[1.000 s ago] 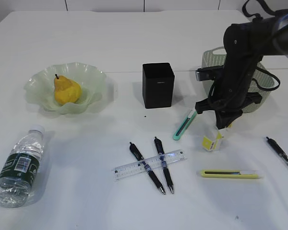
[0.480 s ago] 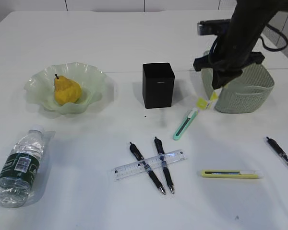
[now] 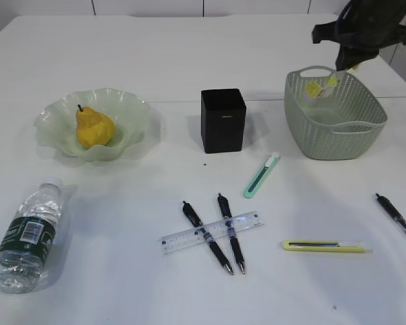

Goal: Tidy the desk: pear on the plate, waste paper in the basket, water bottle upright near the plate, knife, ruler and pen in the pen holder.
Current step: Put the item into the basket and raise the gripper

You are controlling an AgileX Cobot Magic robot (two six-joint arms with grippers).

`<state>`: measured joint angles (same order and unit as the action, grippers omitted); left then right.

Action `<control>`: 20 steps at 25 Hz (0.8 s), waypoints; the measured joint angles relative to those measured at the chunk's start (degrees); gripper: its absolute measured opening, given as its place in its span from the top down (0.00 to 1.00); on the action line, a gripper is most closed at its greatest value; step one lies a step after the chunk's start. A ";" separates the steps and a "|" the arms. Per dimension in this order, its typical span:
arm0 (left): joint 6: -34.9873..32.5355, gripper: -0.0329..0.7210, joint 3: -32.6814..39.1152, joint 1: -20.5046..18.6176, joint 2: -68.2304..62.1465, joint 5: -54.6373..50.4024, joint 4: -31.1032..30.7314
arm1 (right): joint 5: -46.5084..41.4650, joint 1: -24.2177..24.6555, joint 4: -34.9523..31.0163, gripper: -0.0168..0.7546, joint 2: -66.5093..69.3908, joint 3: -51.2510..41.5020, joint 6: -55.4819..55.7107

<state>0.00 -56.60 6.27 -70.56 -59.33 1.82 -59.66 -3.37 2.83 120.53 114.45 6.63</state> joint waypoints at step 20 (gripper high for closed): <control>0.00 0.26 0.00 0.00 0.00 -0.88 0.00 | 8.66 3.37 0.71 0.69 9.70 0.12 3.46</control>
<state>0.00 -56.60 6.27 -70.56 -60.21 1.82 -51.01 0.00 3.54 130.23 114.57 10.09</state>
